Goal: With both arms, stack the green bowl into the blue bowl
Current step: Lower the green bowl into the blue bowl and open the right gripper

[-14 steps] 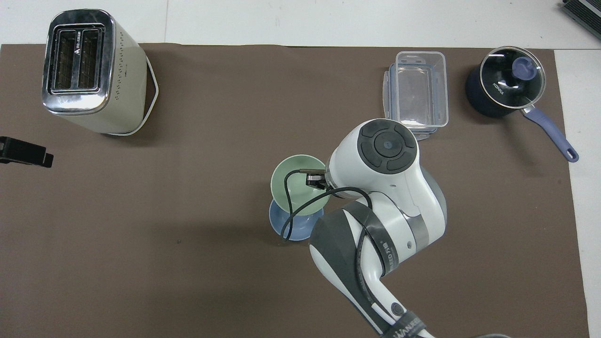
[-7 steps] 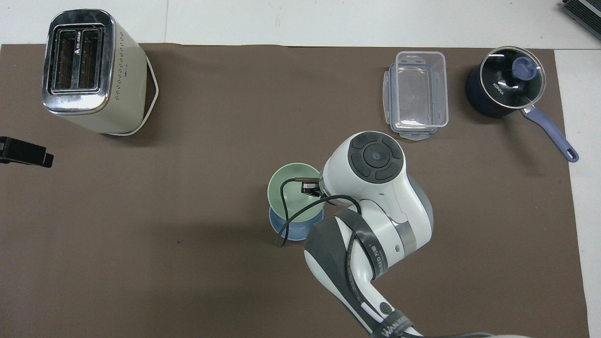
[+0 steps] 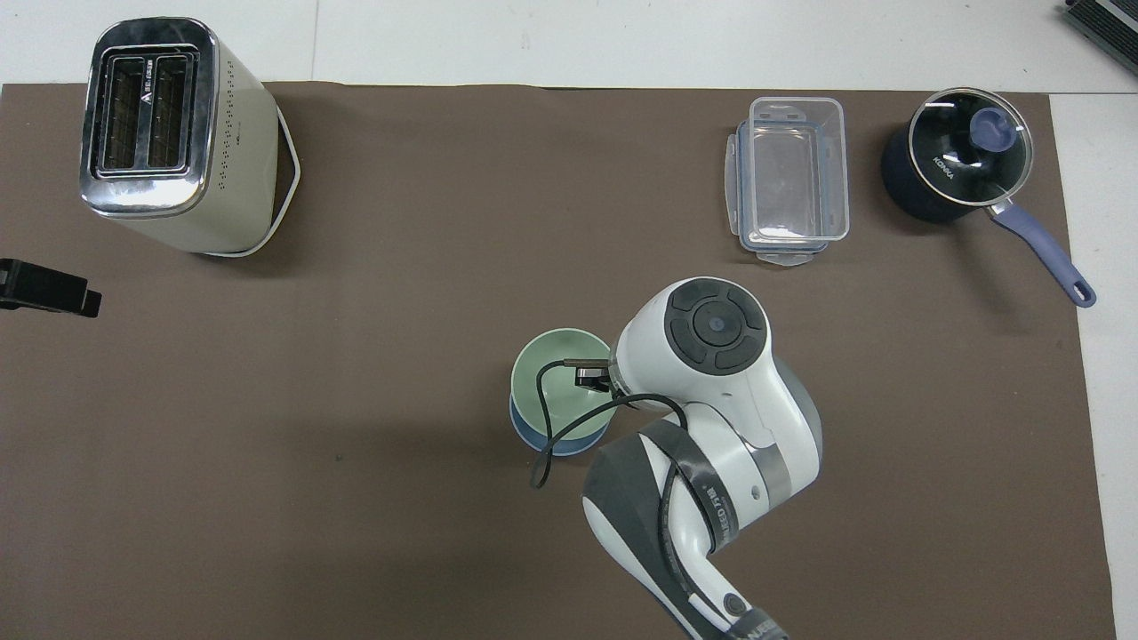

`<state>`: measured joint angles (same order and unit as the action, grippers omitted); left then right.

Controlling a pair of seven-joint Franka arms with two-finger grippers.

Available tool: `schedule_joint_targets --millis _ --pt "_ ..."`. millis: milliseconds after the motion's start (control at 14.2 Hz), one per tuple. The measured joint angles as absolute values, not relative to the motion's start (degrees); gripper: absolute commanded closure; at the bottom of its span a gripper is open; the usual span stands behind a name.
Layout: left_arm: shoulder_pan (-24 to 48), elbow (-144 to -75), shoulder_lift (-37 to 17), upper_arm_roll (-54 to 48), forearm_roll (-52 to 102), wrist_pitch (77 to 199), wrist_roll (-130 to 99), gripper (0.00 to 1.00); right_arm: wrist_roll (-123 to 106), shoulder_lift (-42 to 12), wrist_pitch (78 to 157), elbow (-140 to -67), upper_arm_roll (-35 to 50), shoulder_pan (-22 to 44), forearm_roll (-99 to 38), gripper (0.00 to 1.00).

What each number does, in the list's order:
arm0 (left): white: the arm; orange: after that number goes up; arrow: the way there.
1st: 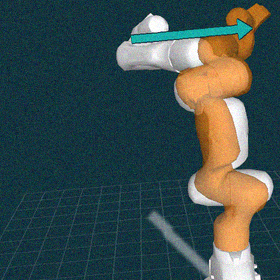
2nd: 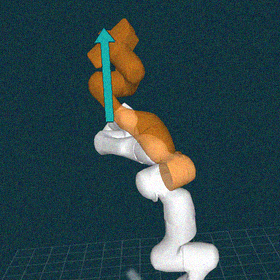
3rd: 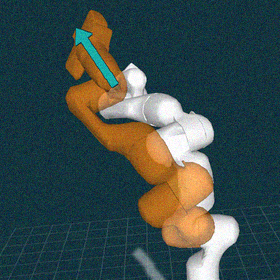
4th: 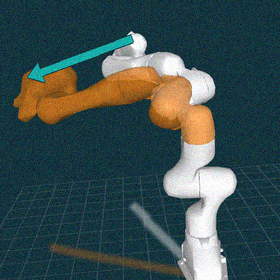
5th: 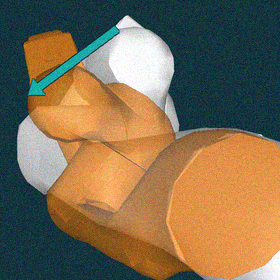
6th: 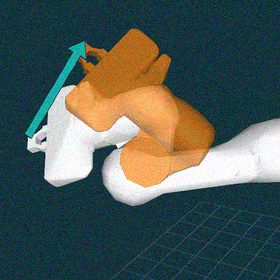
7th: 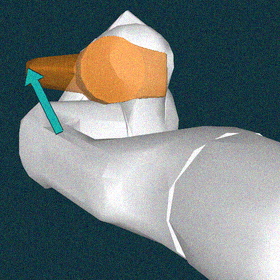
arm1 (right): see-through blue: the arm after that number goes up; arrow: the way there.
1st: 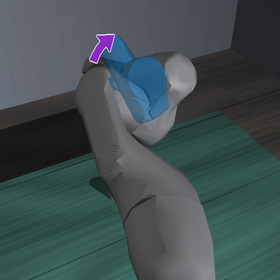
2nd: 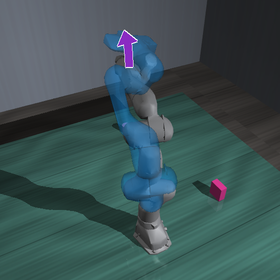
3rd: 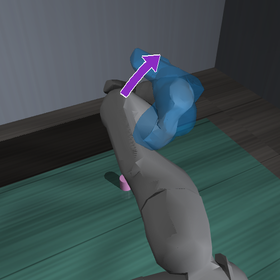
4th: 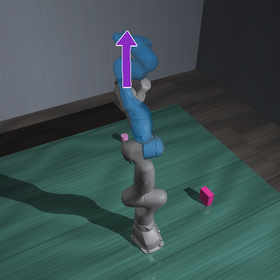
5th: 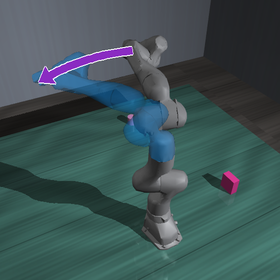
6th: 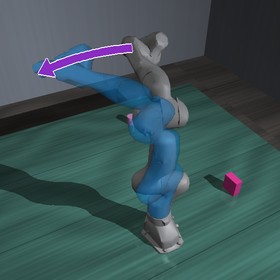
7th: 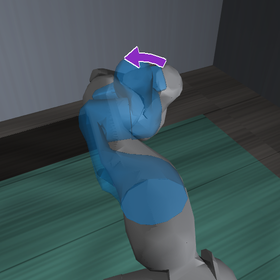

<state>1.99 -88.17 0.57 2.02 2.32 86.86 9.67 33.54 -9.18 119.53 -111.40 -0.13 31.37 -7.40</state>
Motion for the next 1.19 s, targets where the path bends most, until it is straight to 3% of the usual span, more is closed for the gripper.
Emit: schedule_joint_targets --millis 1194 --pt "1.99 -88.17 0.57 2.02 2.32 86.86 9.63 0.00 31.71 -9.23 126.76 -116.50 0.00 32.70 -7.54 1.00"
